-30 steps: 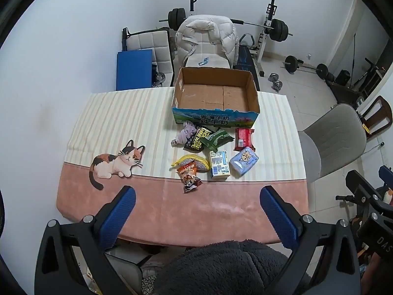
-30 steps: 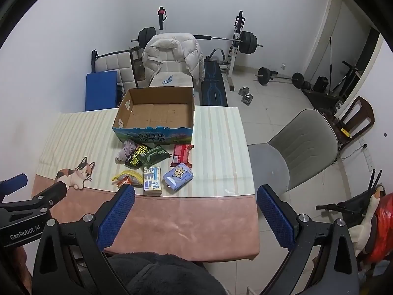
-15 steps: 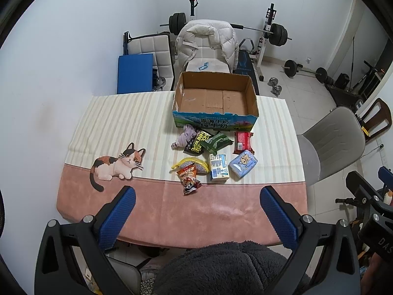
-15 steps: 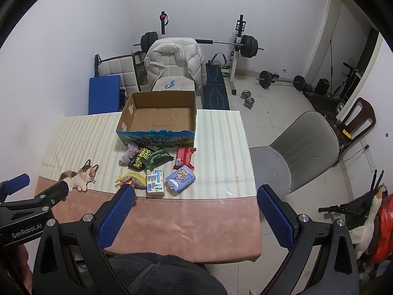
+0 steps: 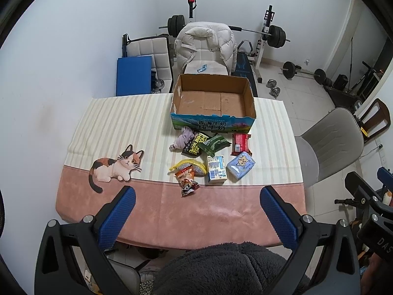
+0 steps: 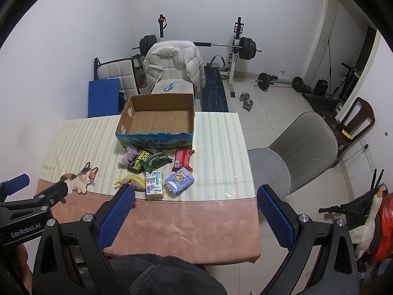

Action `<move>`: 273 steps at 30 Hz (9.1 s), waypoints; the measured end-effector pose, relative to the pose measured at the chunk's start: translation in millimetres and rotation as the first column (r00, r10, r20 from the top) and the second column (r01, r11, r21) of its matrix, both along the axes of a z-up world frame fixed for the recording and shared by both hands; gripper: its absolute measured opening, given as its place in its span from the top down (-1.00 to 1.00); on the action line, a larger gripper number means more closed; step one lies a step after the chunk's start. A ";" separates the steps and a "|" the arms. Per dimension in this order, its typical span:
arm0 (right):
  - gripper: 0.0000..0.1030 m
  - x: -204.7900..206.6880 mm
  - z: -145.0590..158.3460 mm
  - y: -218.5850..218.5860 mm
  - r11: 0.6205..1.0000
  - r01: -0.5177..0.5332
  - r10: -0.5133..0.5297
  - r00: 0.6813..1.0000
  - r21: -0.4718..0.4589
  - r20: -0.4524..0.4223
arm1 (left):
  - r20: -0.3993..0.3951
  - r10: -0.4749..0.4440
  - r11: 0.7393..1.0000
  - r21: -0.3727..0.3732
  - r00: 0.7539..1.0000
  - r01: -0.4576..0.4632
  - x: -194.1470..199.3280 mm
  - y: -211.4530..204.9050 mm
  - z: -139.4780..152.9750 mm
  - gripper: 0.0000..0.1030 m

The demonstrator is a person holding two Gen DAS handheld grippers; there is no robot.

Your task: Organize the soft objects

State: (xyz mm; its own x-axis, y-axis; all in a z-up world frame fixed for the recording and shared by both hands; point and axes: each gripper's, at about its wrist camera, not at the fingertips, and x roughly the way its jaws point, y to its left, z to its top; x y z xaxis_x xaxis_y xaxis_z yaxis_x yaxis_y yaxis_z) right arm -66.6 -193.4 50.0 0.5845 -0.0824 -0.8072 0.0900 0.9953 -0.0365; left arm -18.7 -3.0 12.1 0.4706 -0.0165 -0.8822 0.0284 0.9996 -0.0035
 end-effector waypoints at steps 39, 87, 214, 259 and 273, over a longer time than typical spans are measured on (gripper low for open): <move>-0.97 -6.8 -4.9 -0.7 1.000 -0.002 0.002 1.000 -0.028 0.023 | -0.008 -0.009 1.000 -0.016 1.000 0.009 -3.8 -8.2 -5.6 -1.00; -0.35 264.1 -478.5 -26.2 0.934 0.321 -0.100 0.657 0.156 -0.747 | -0.605 -0.093 0.988 -0.155 0.791 -0.002 243.2 2.6 -357.1 -0.80; -0.10 333.2 -482.8 5.6 0.972 0.117 0.030 0.795 0.202 -0.606 | -0.589 -0.259 0.949 -0.006 0.765 0.316 271.1 -62.4 -365.8 -0.41; 0.05 290.8 -293.5 -32.7 0.893 -0.020 0.239 0.867 0.450 -0.436 | -0.416 -0.199 0.956 -0.281 0.888 0.082 244.2 -21.1 -235.8 0.51; 0.05 453.8 -272.1 3.1 0.959 -0.051 0.175 0.880 0.279 -0.442 | -0.367 -0.117 0.992 -0.087 0.923 0.091 416.7 -5.3 -240.8 0.51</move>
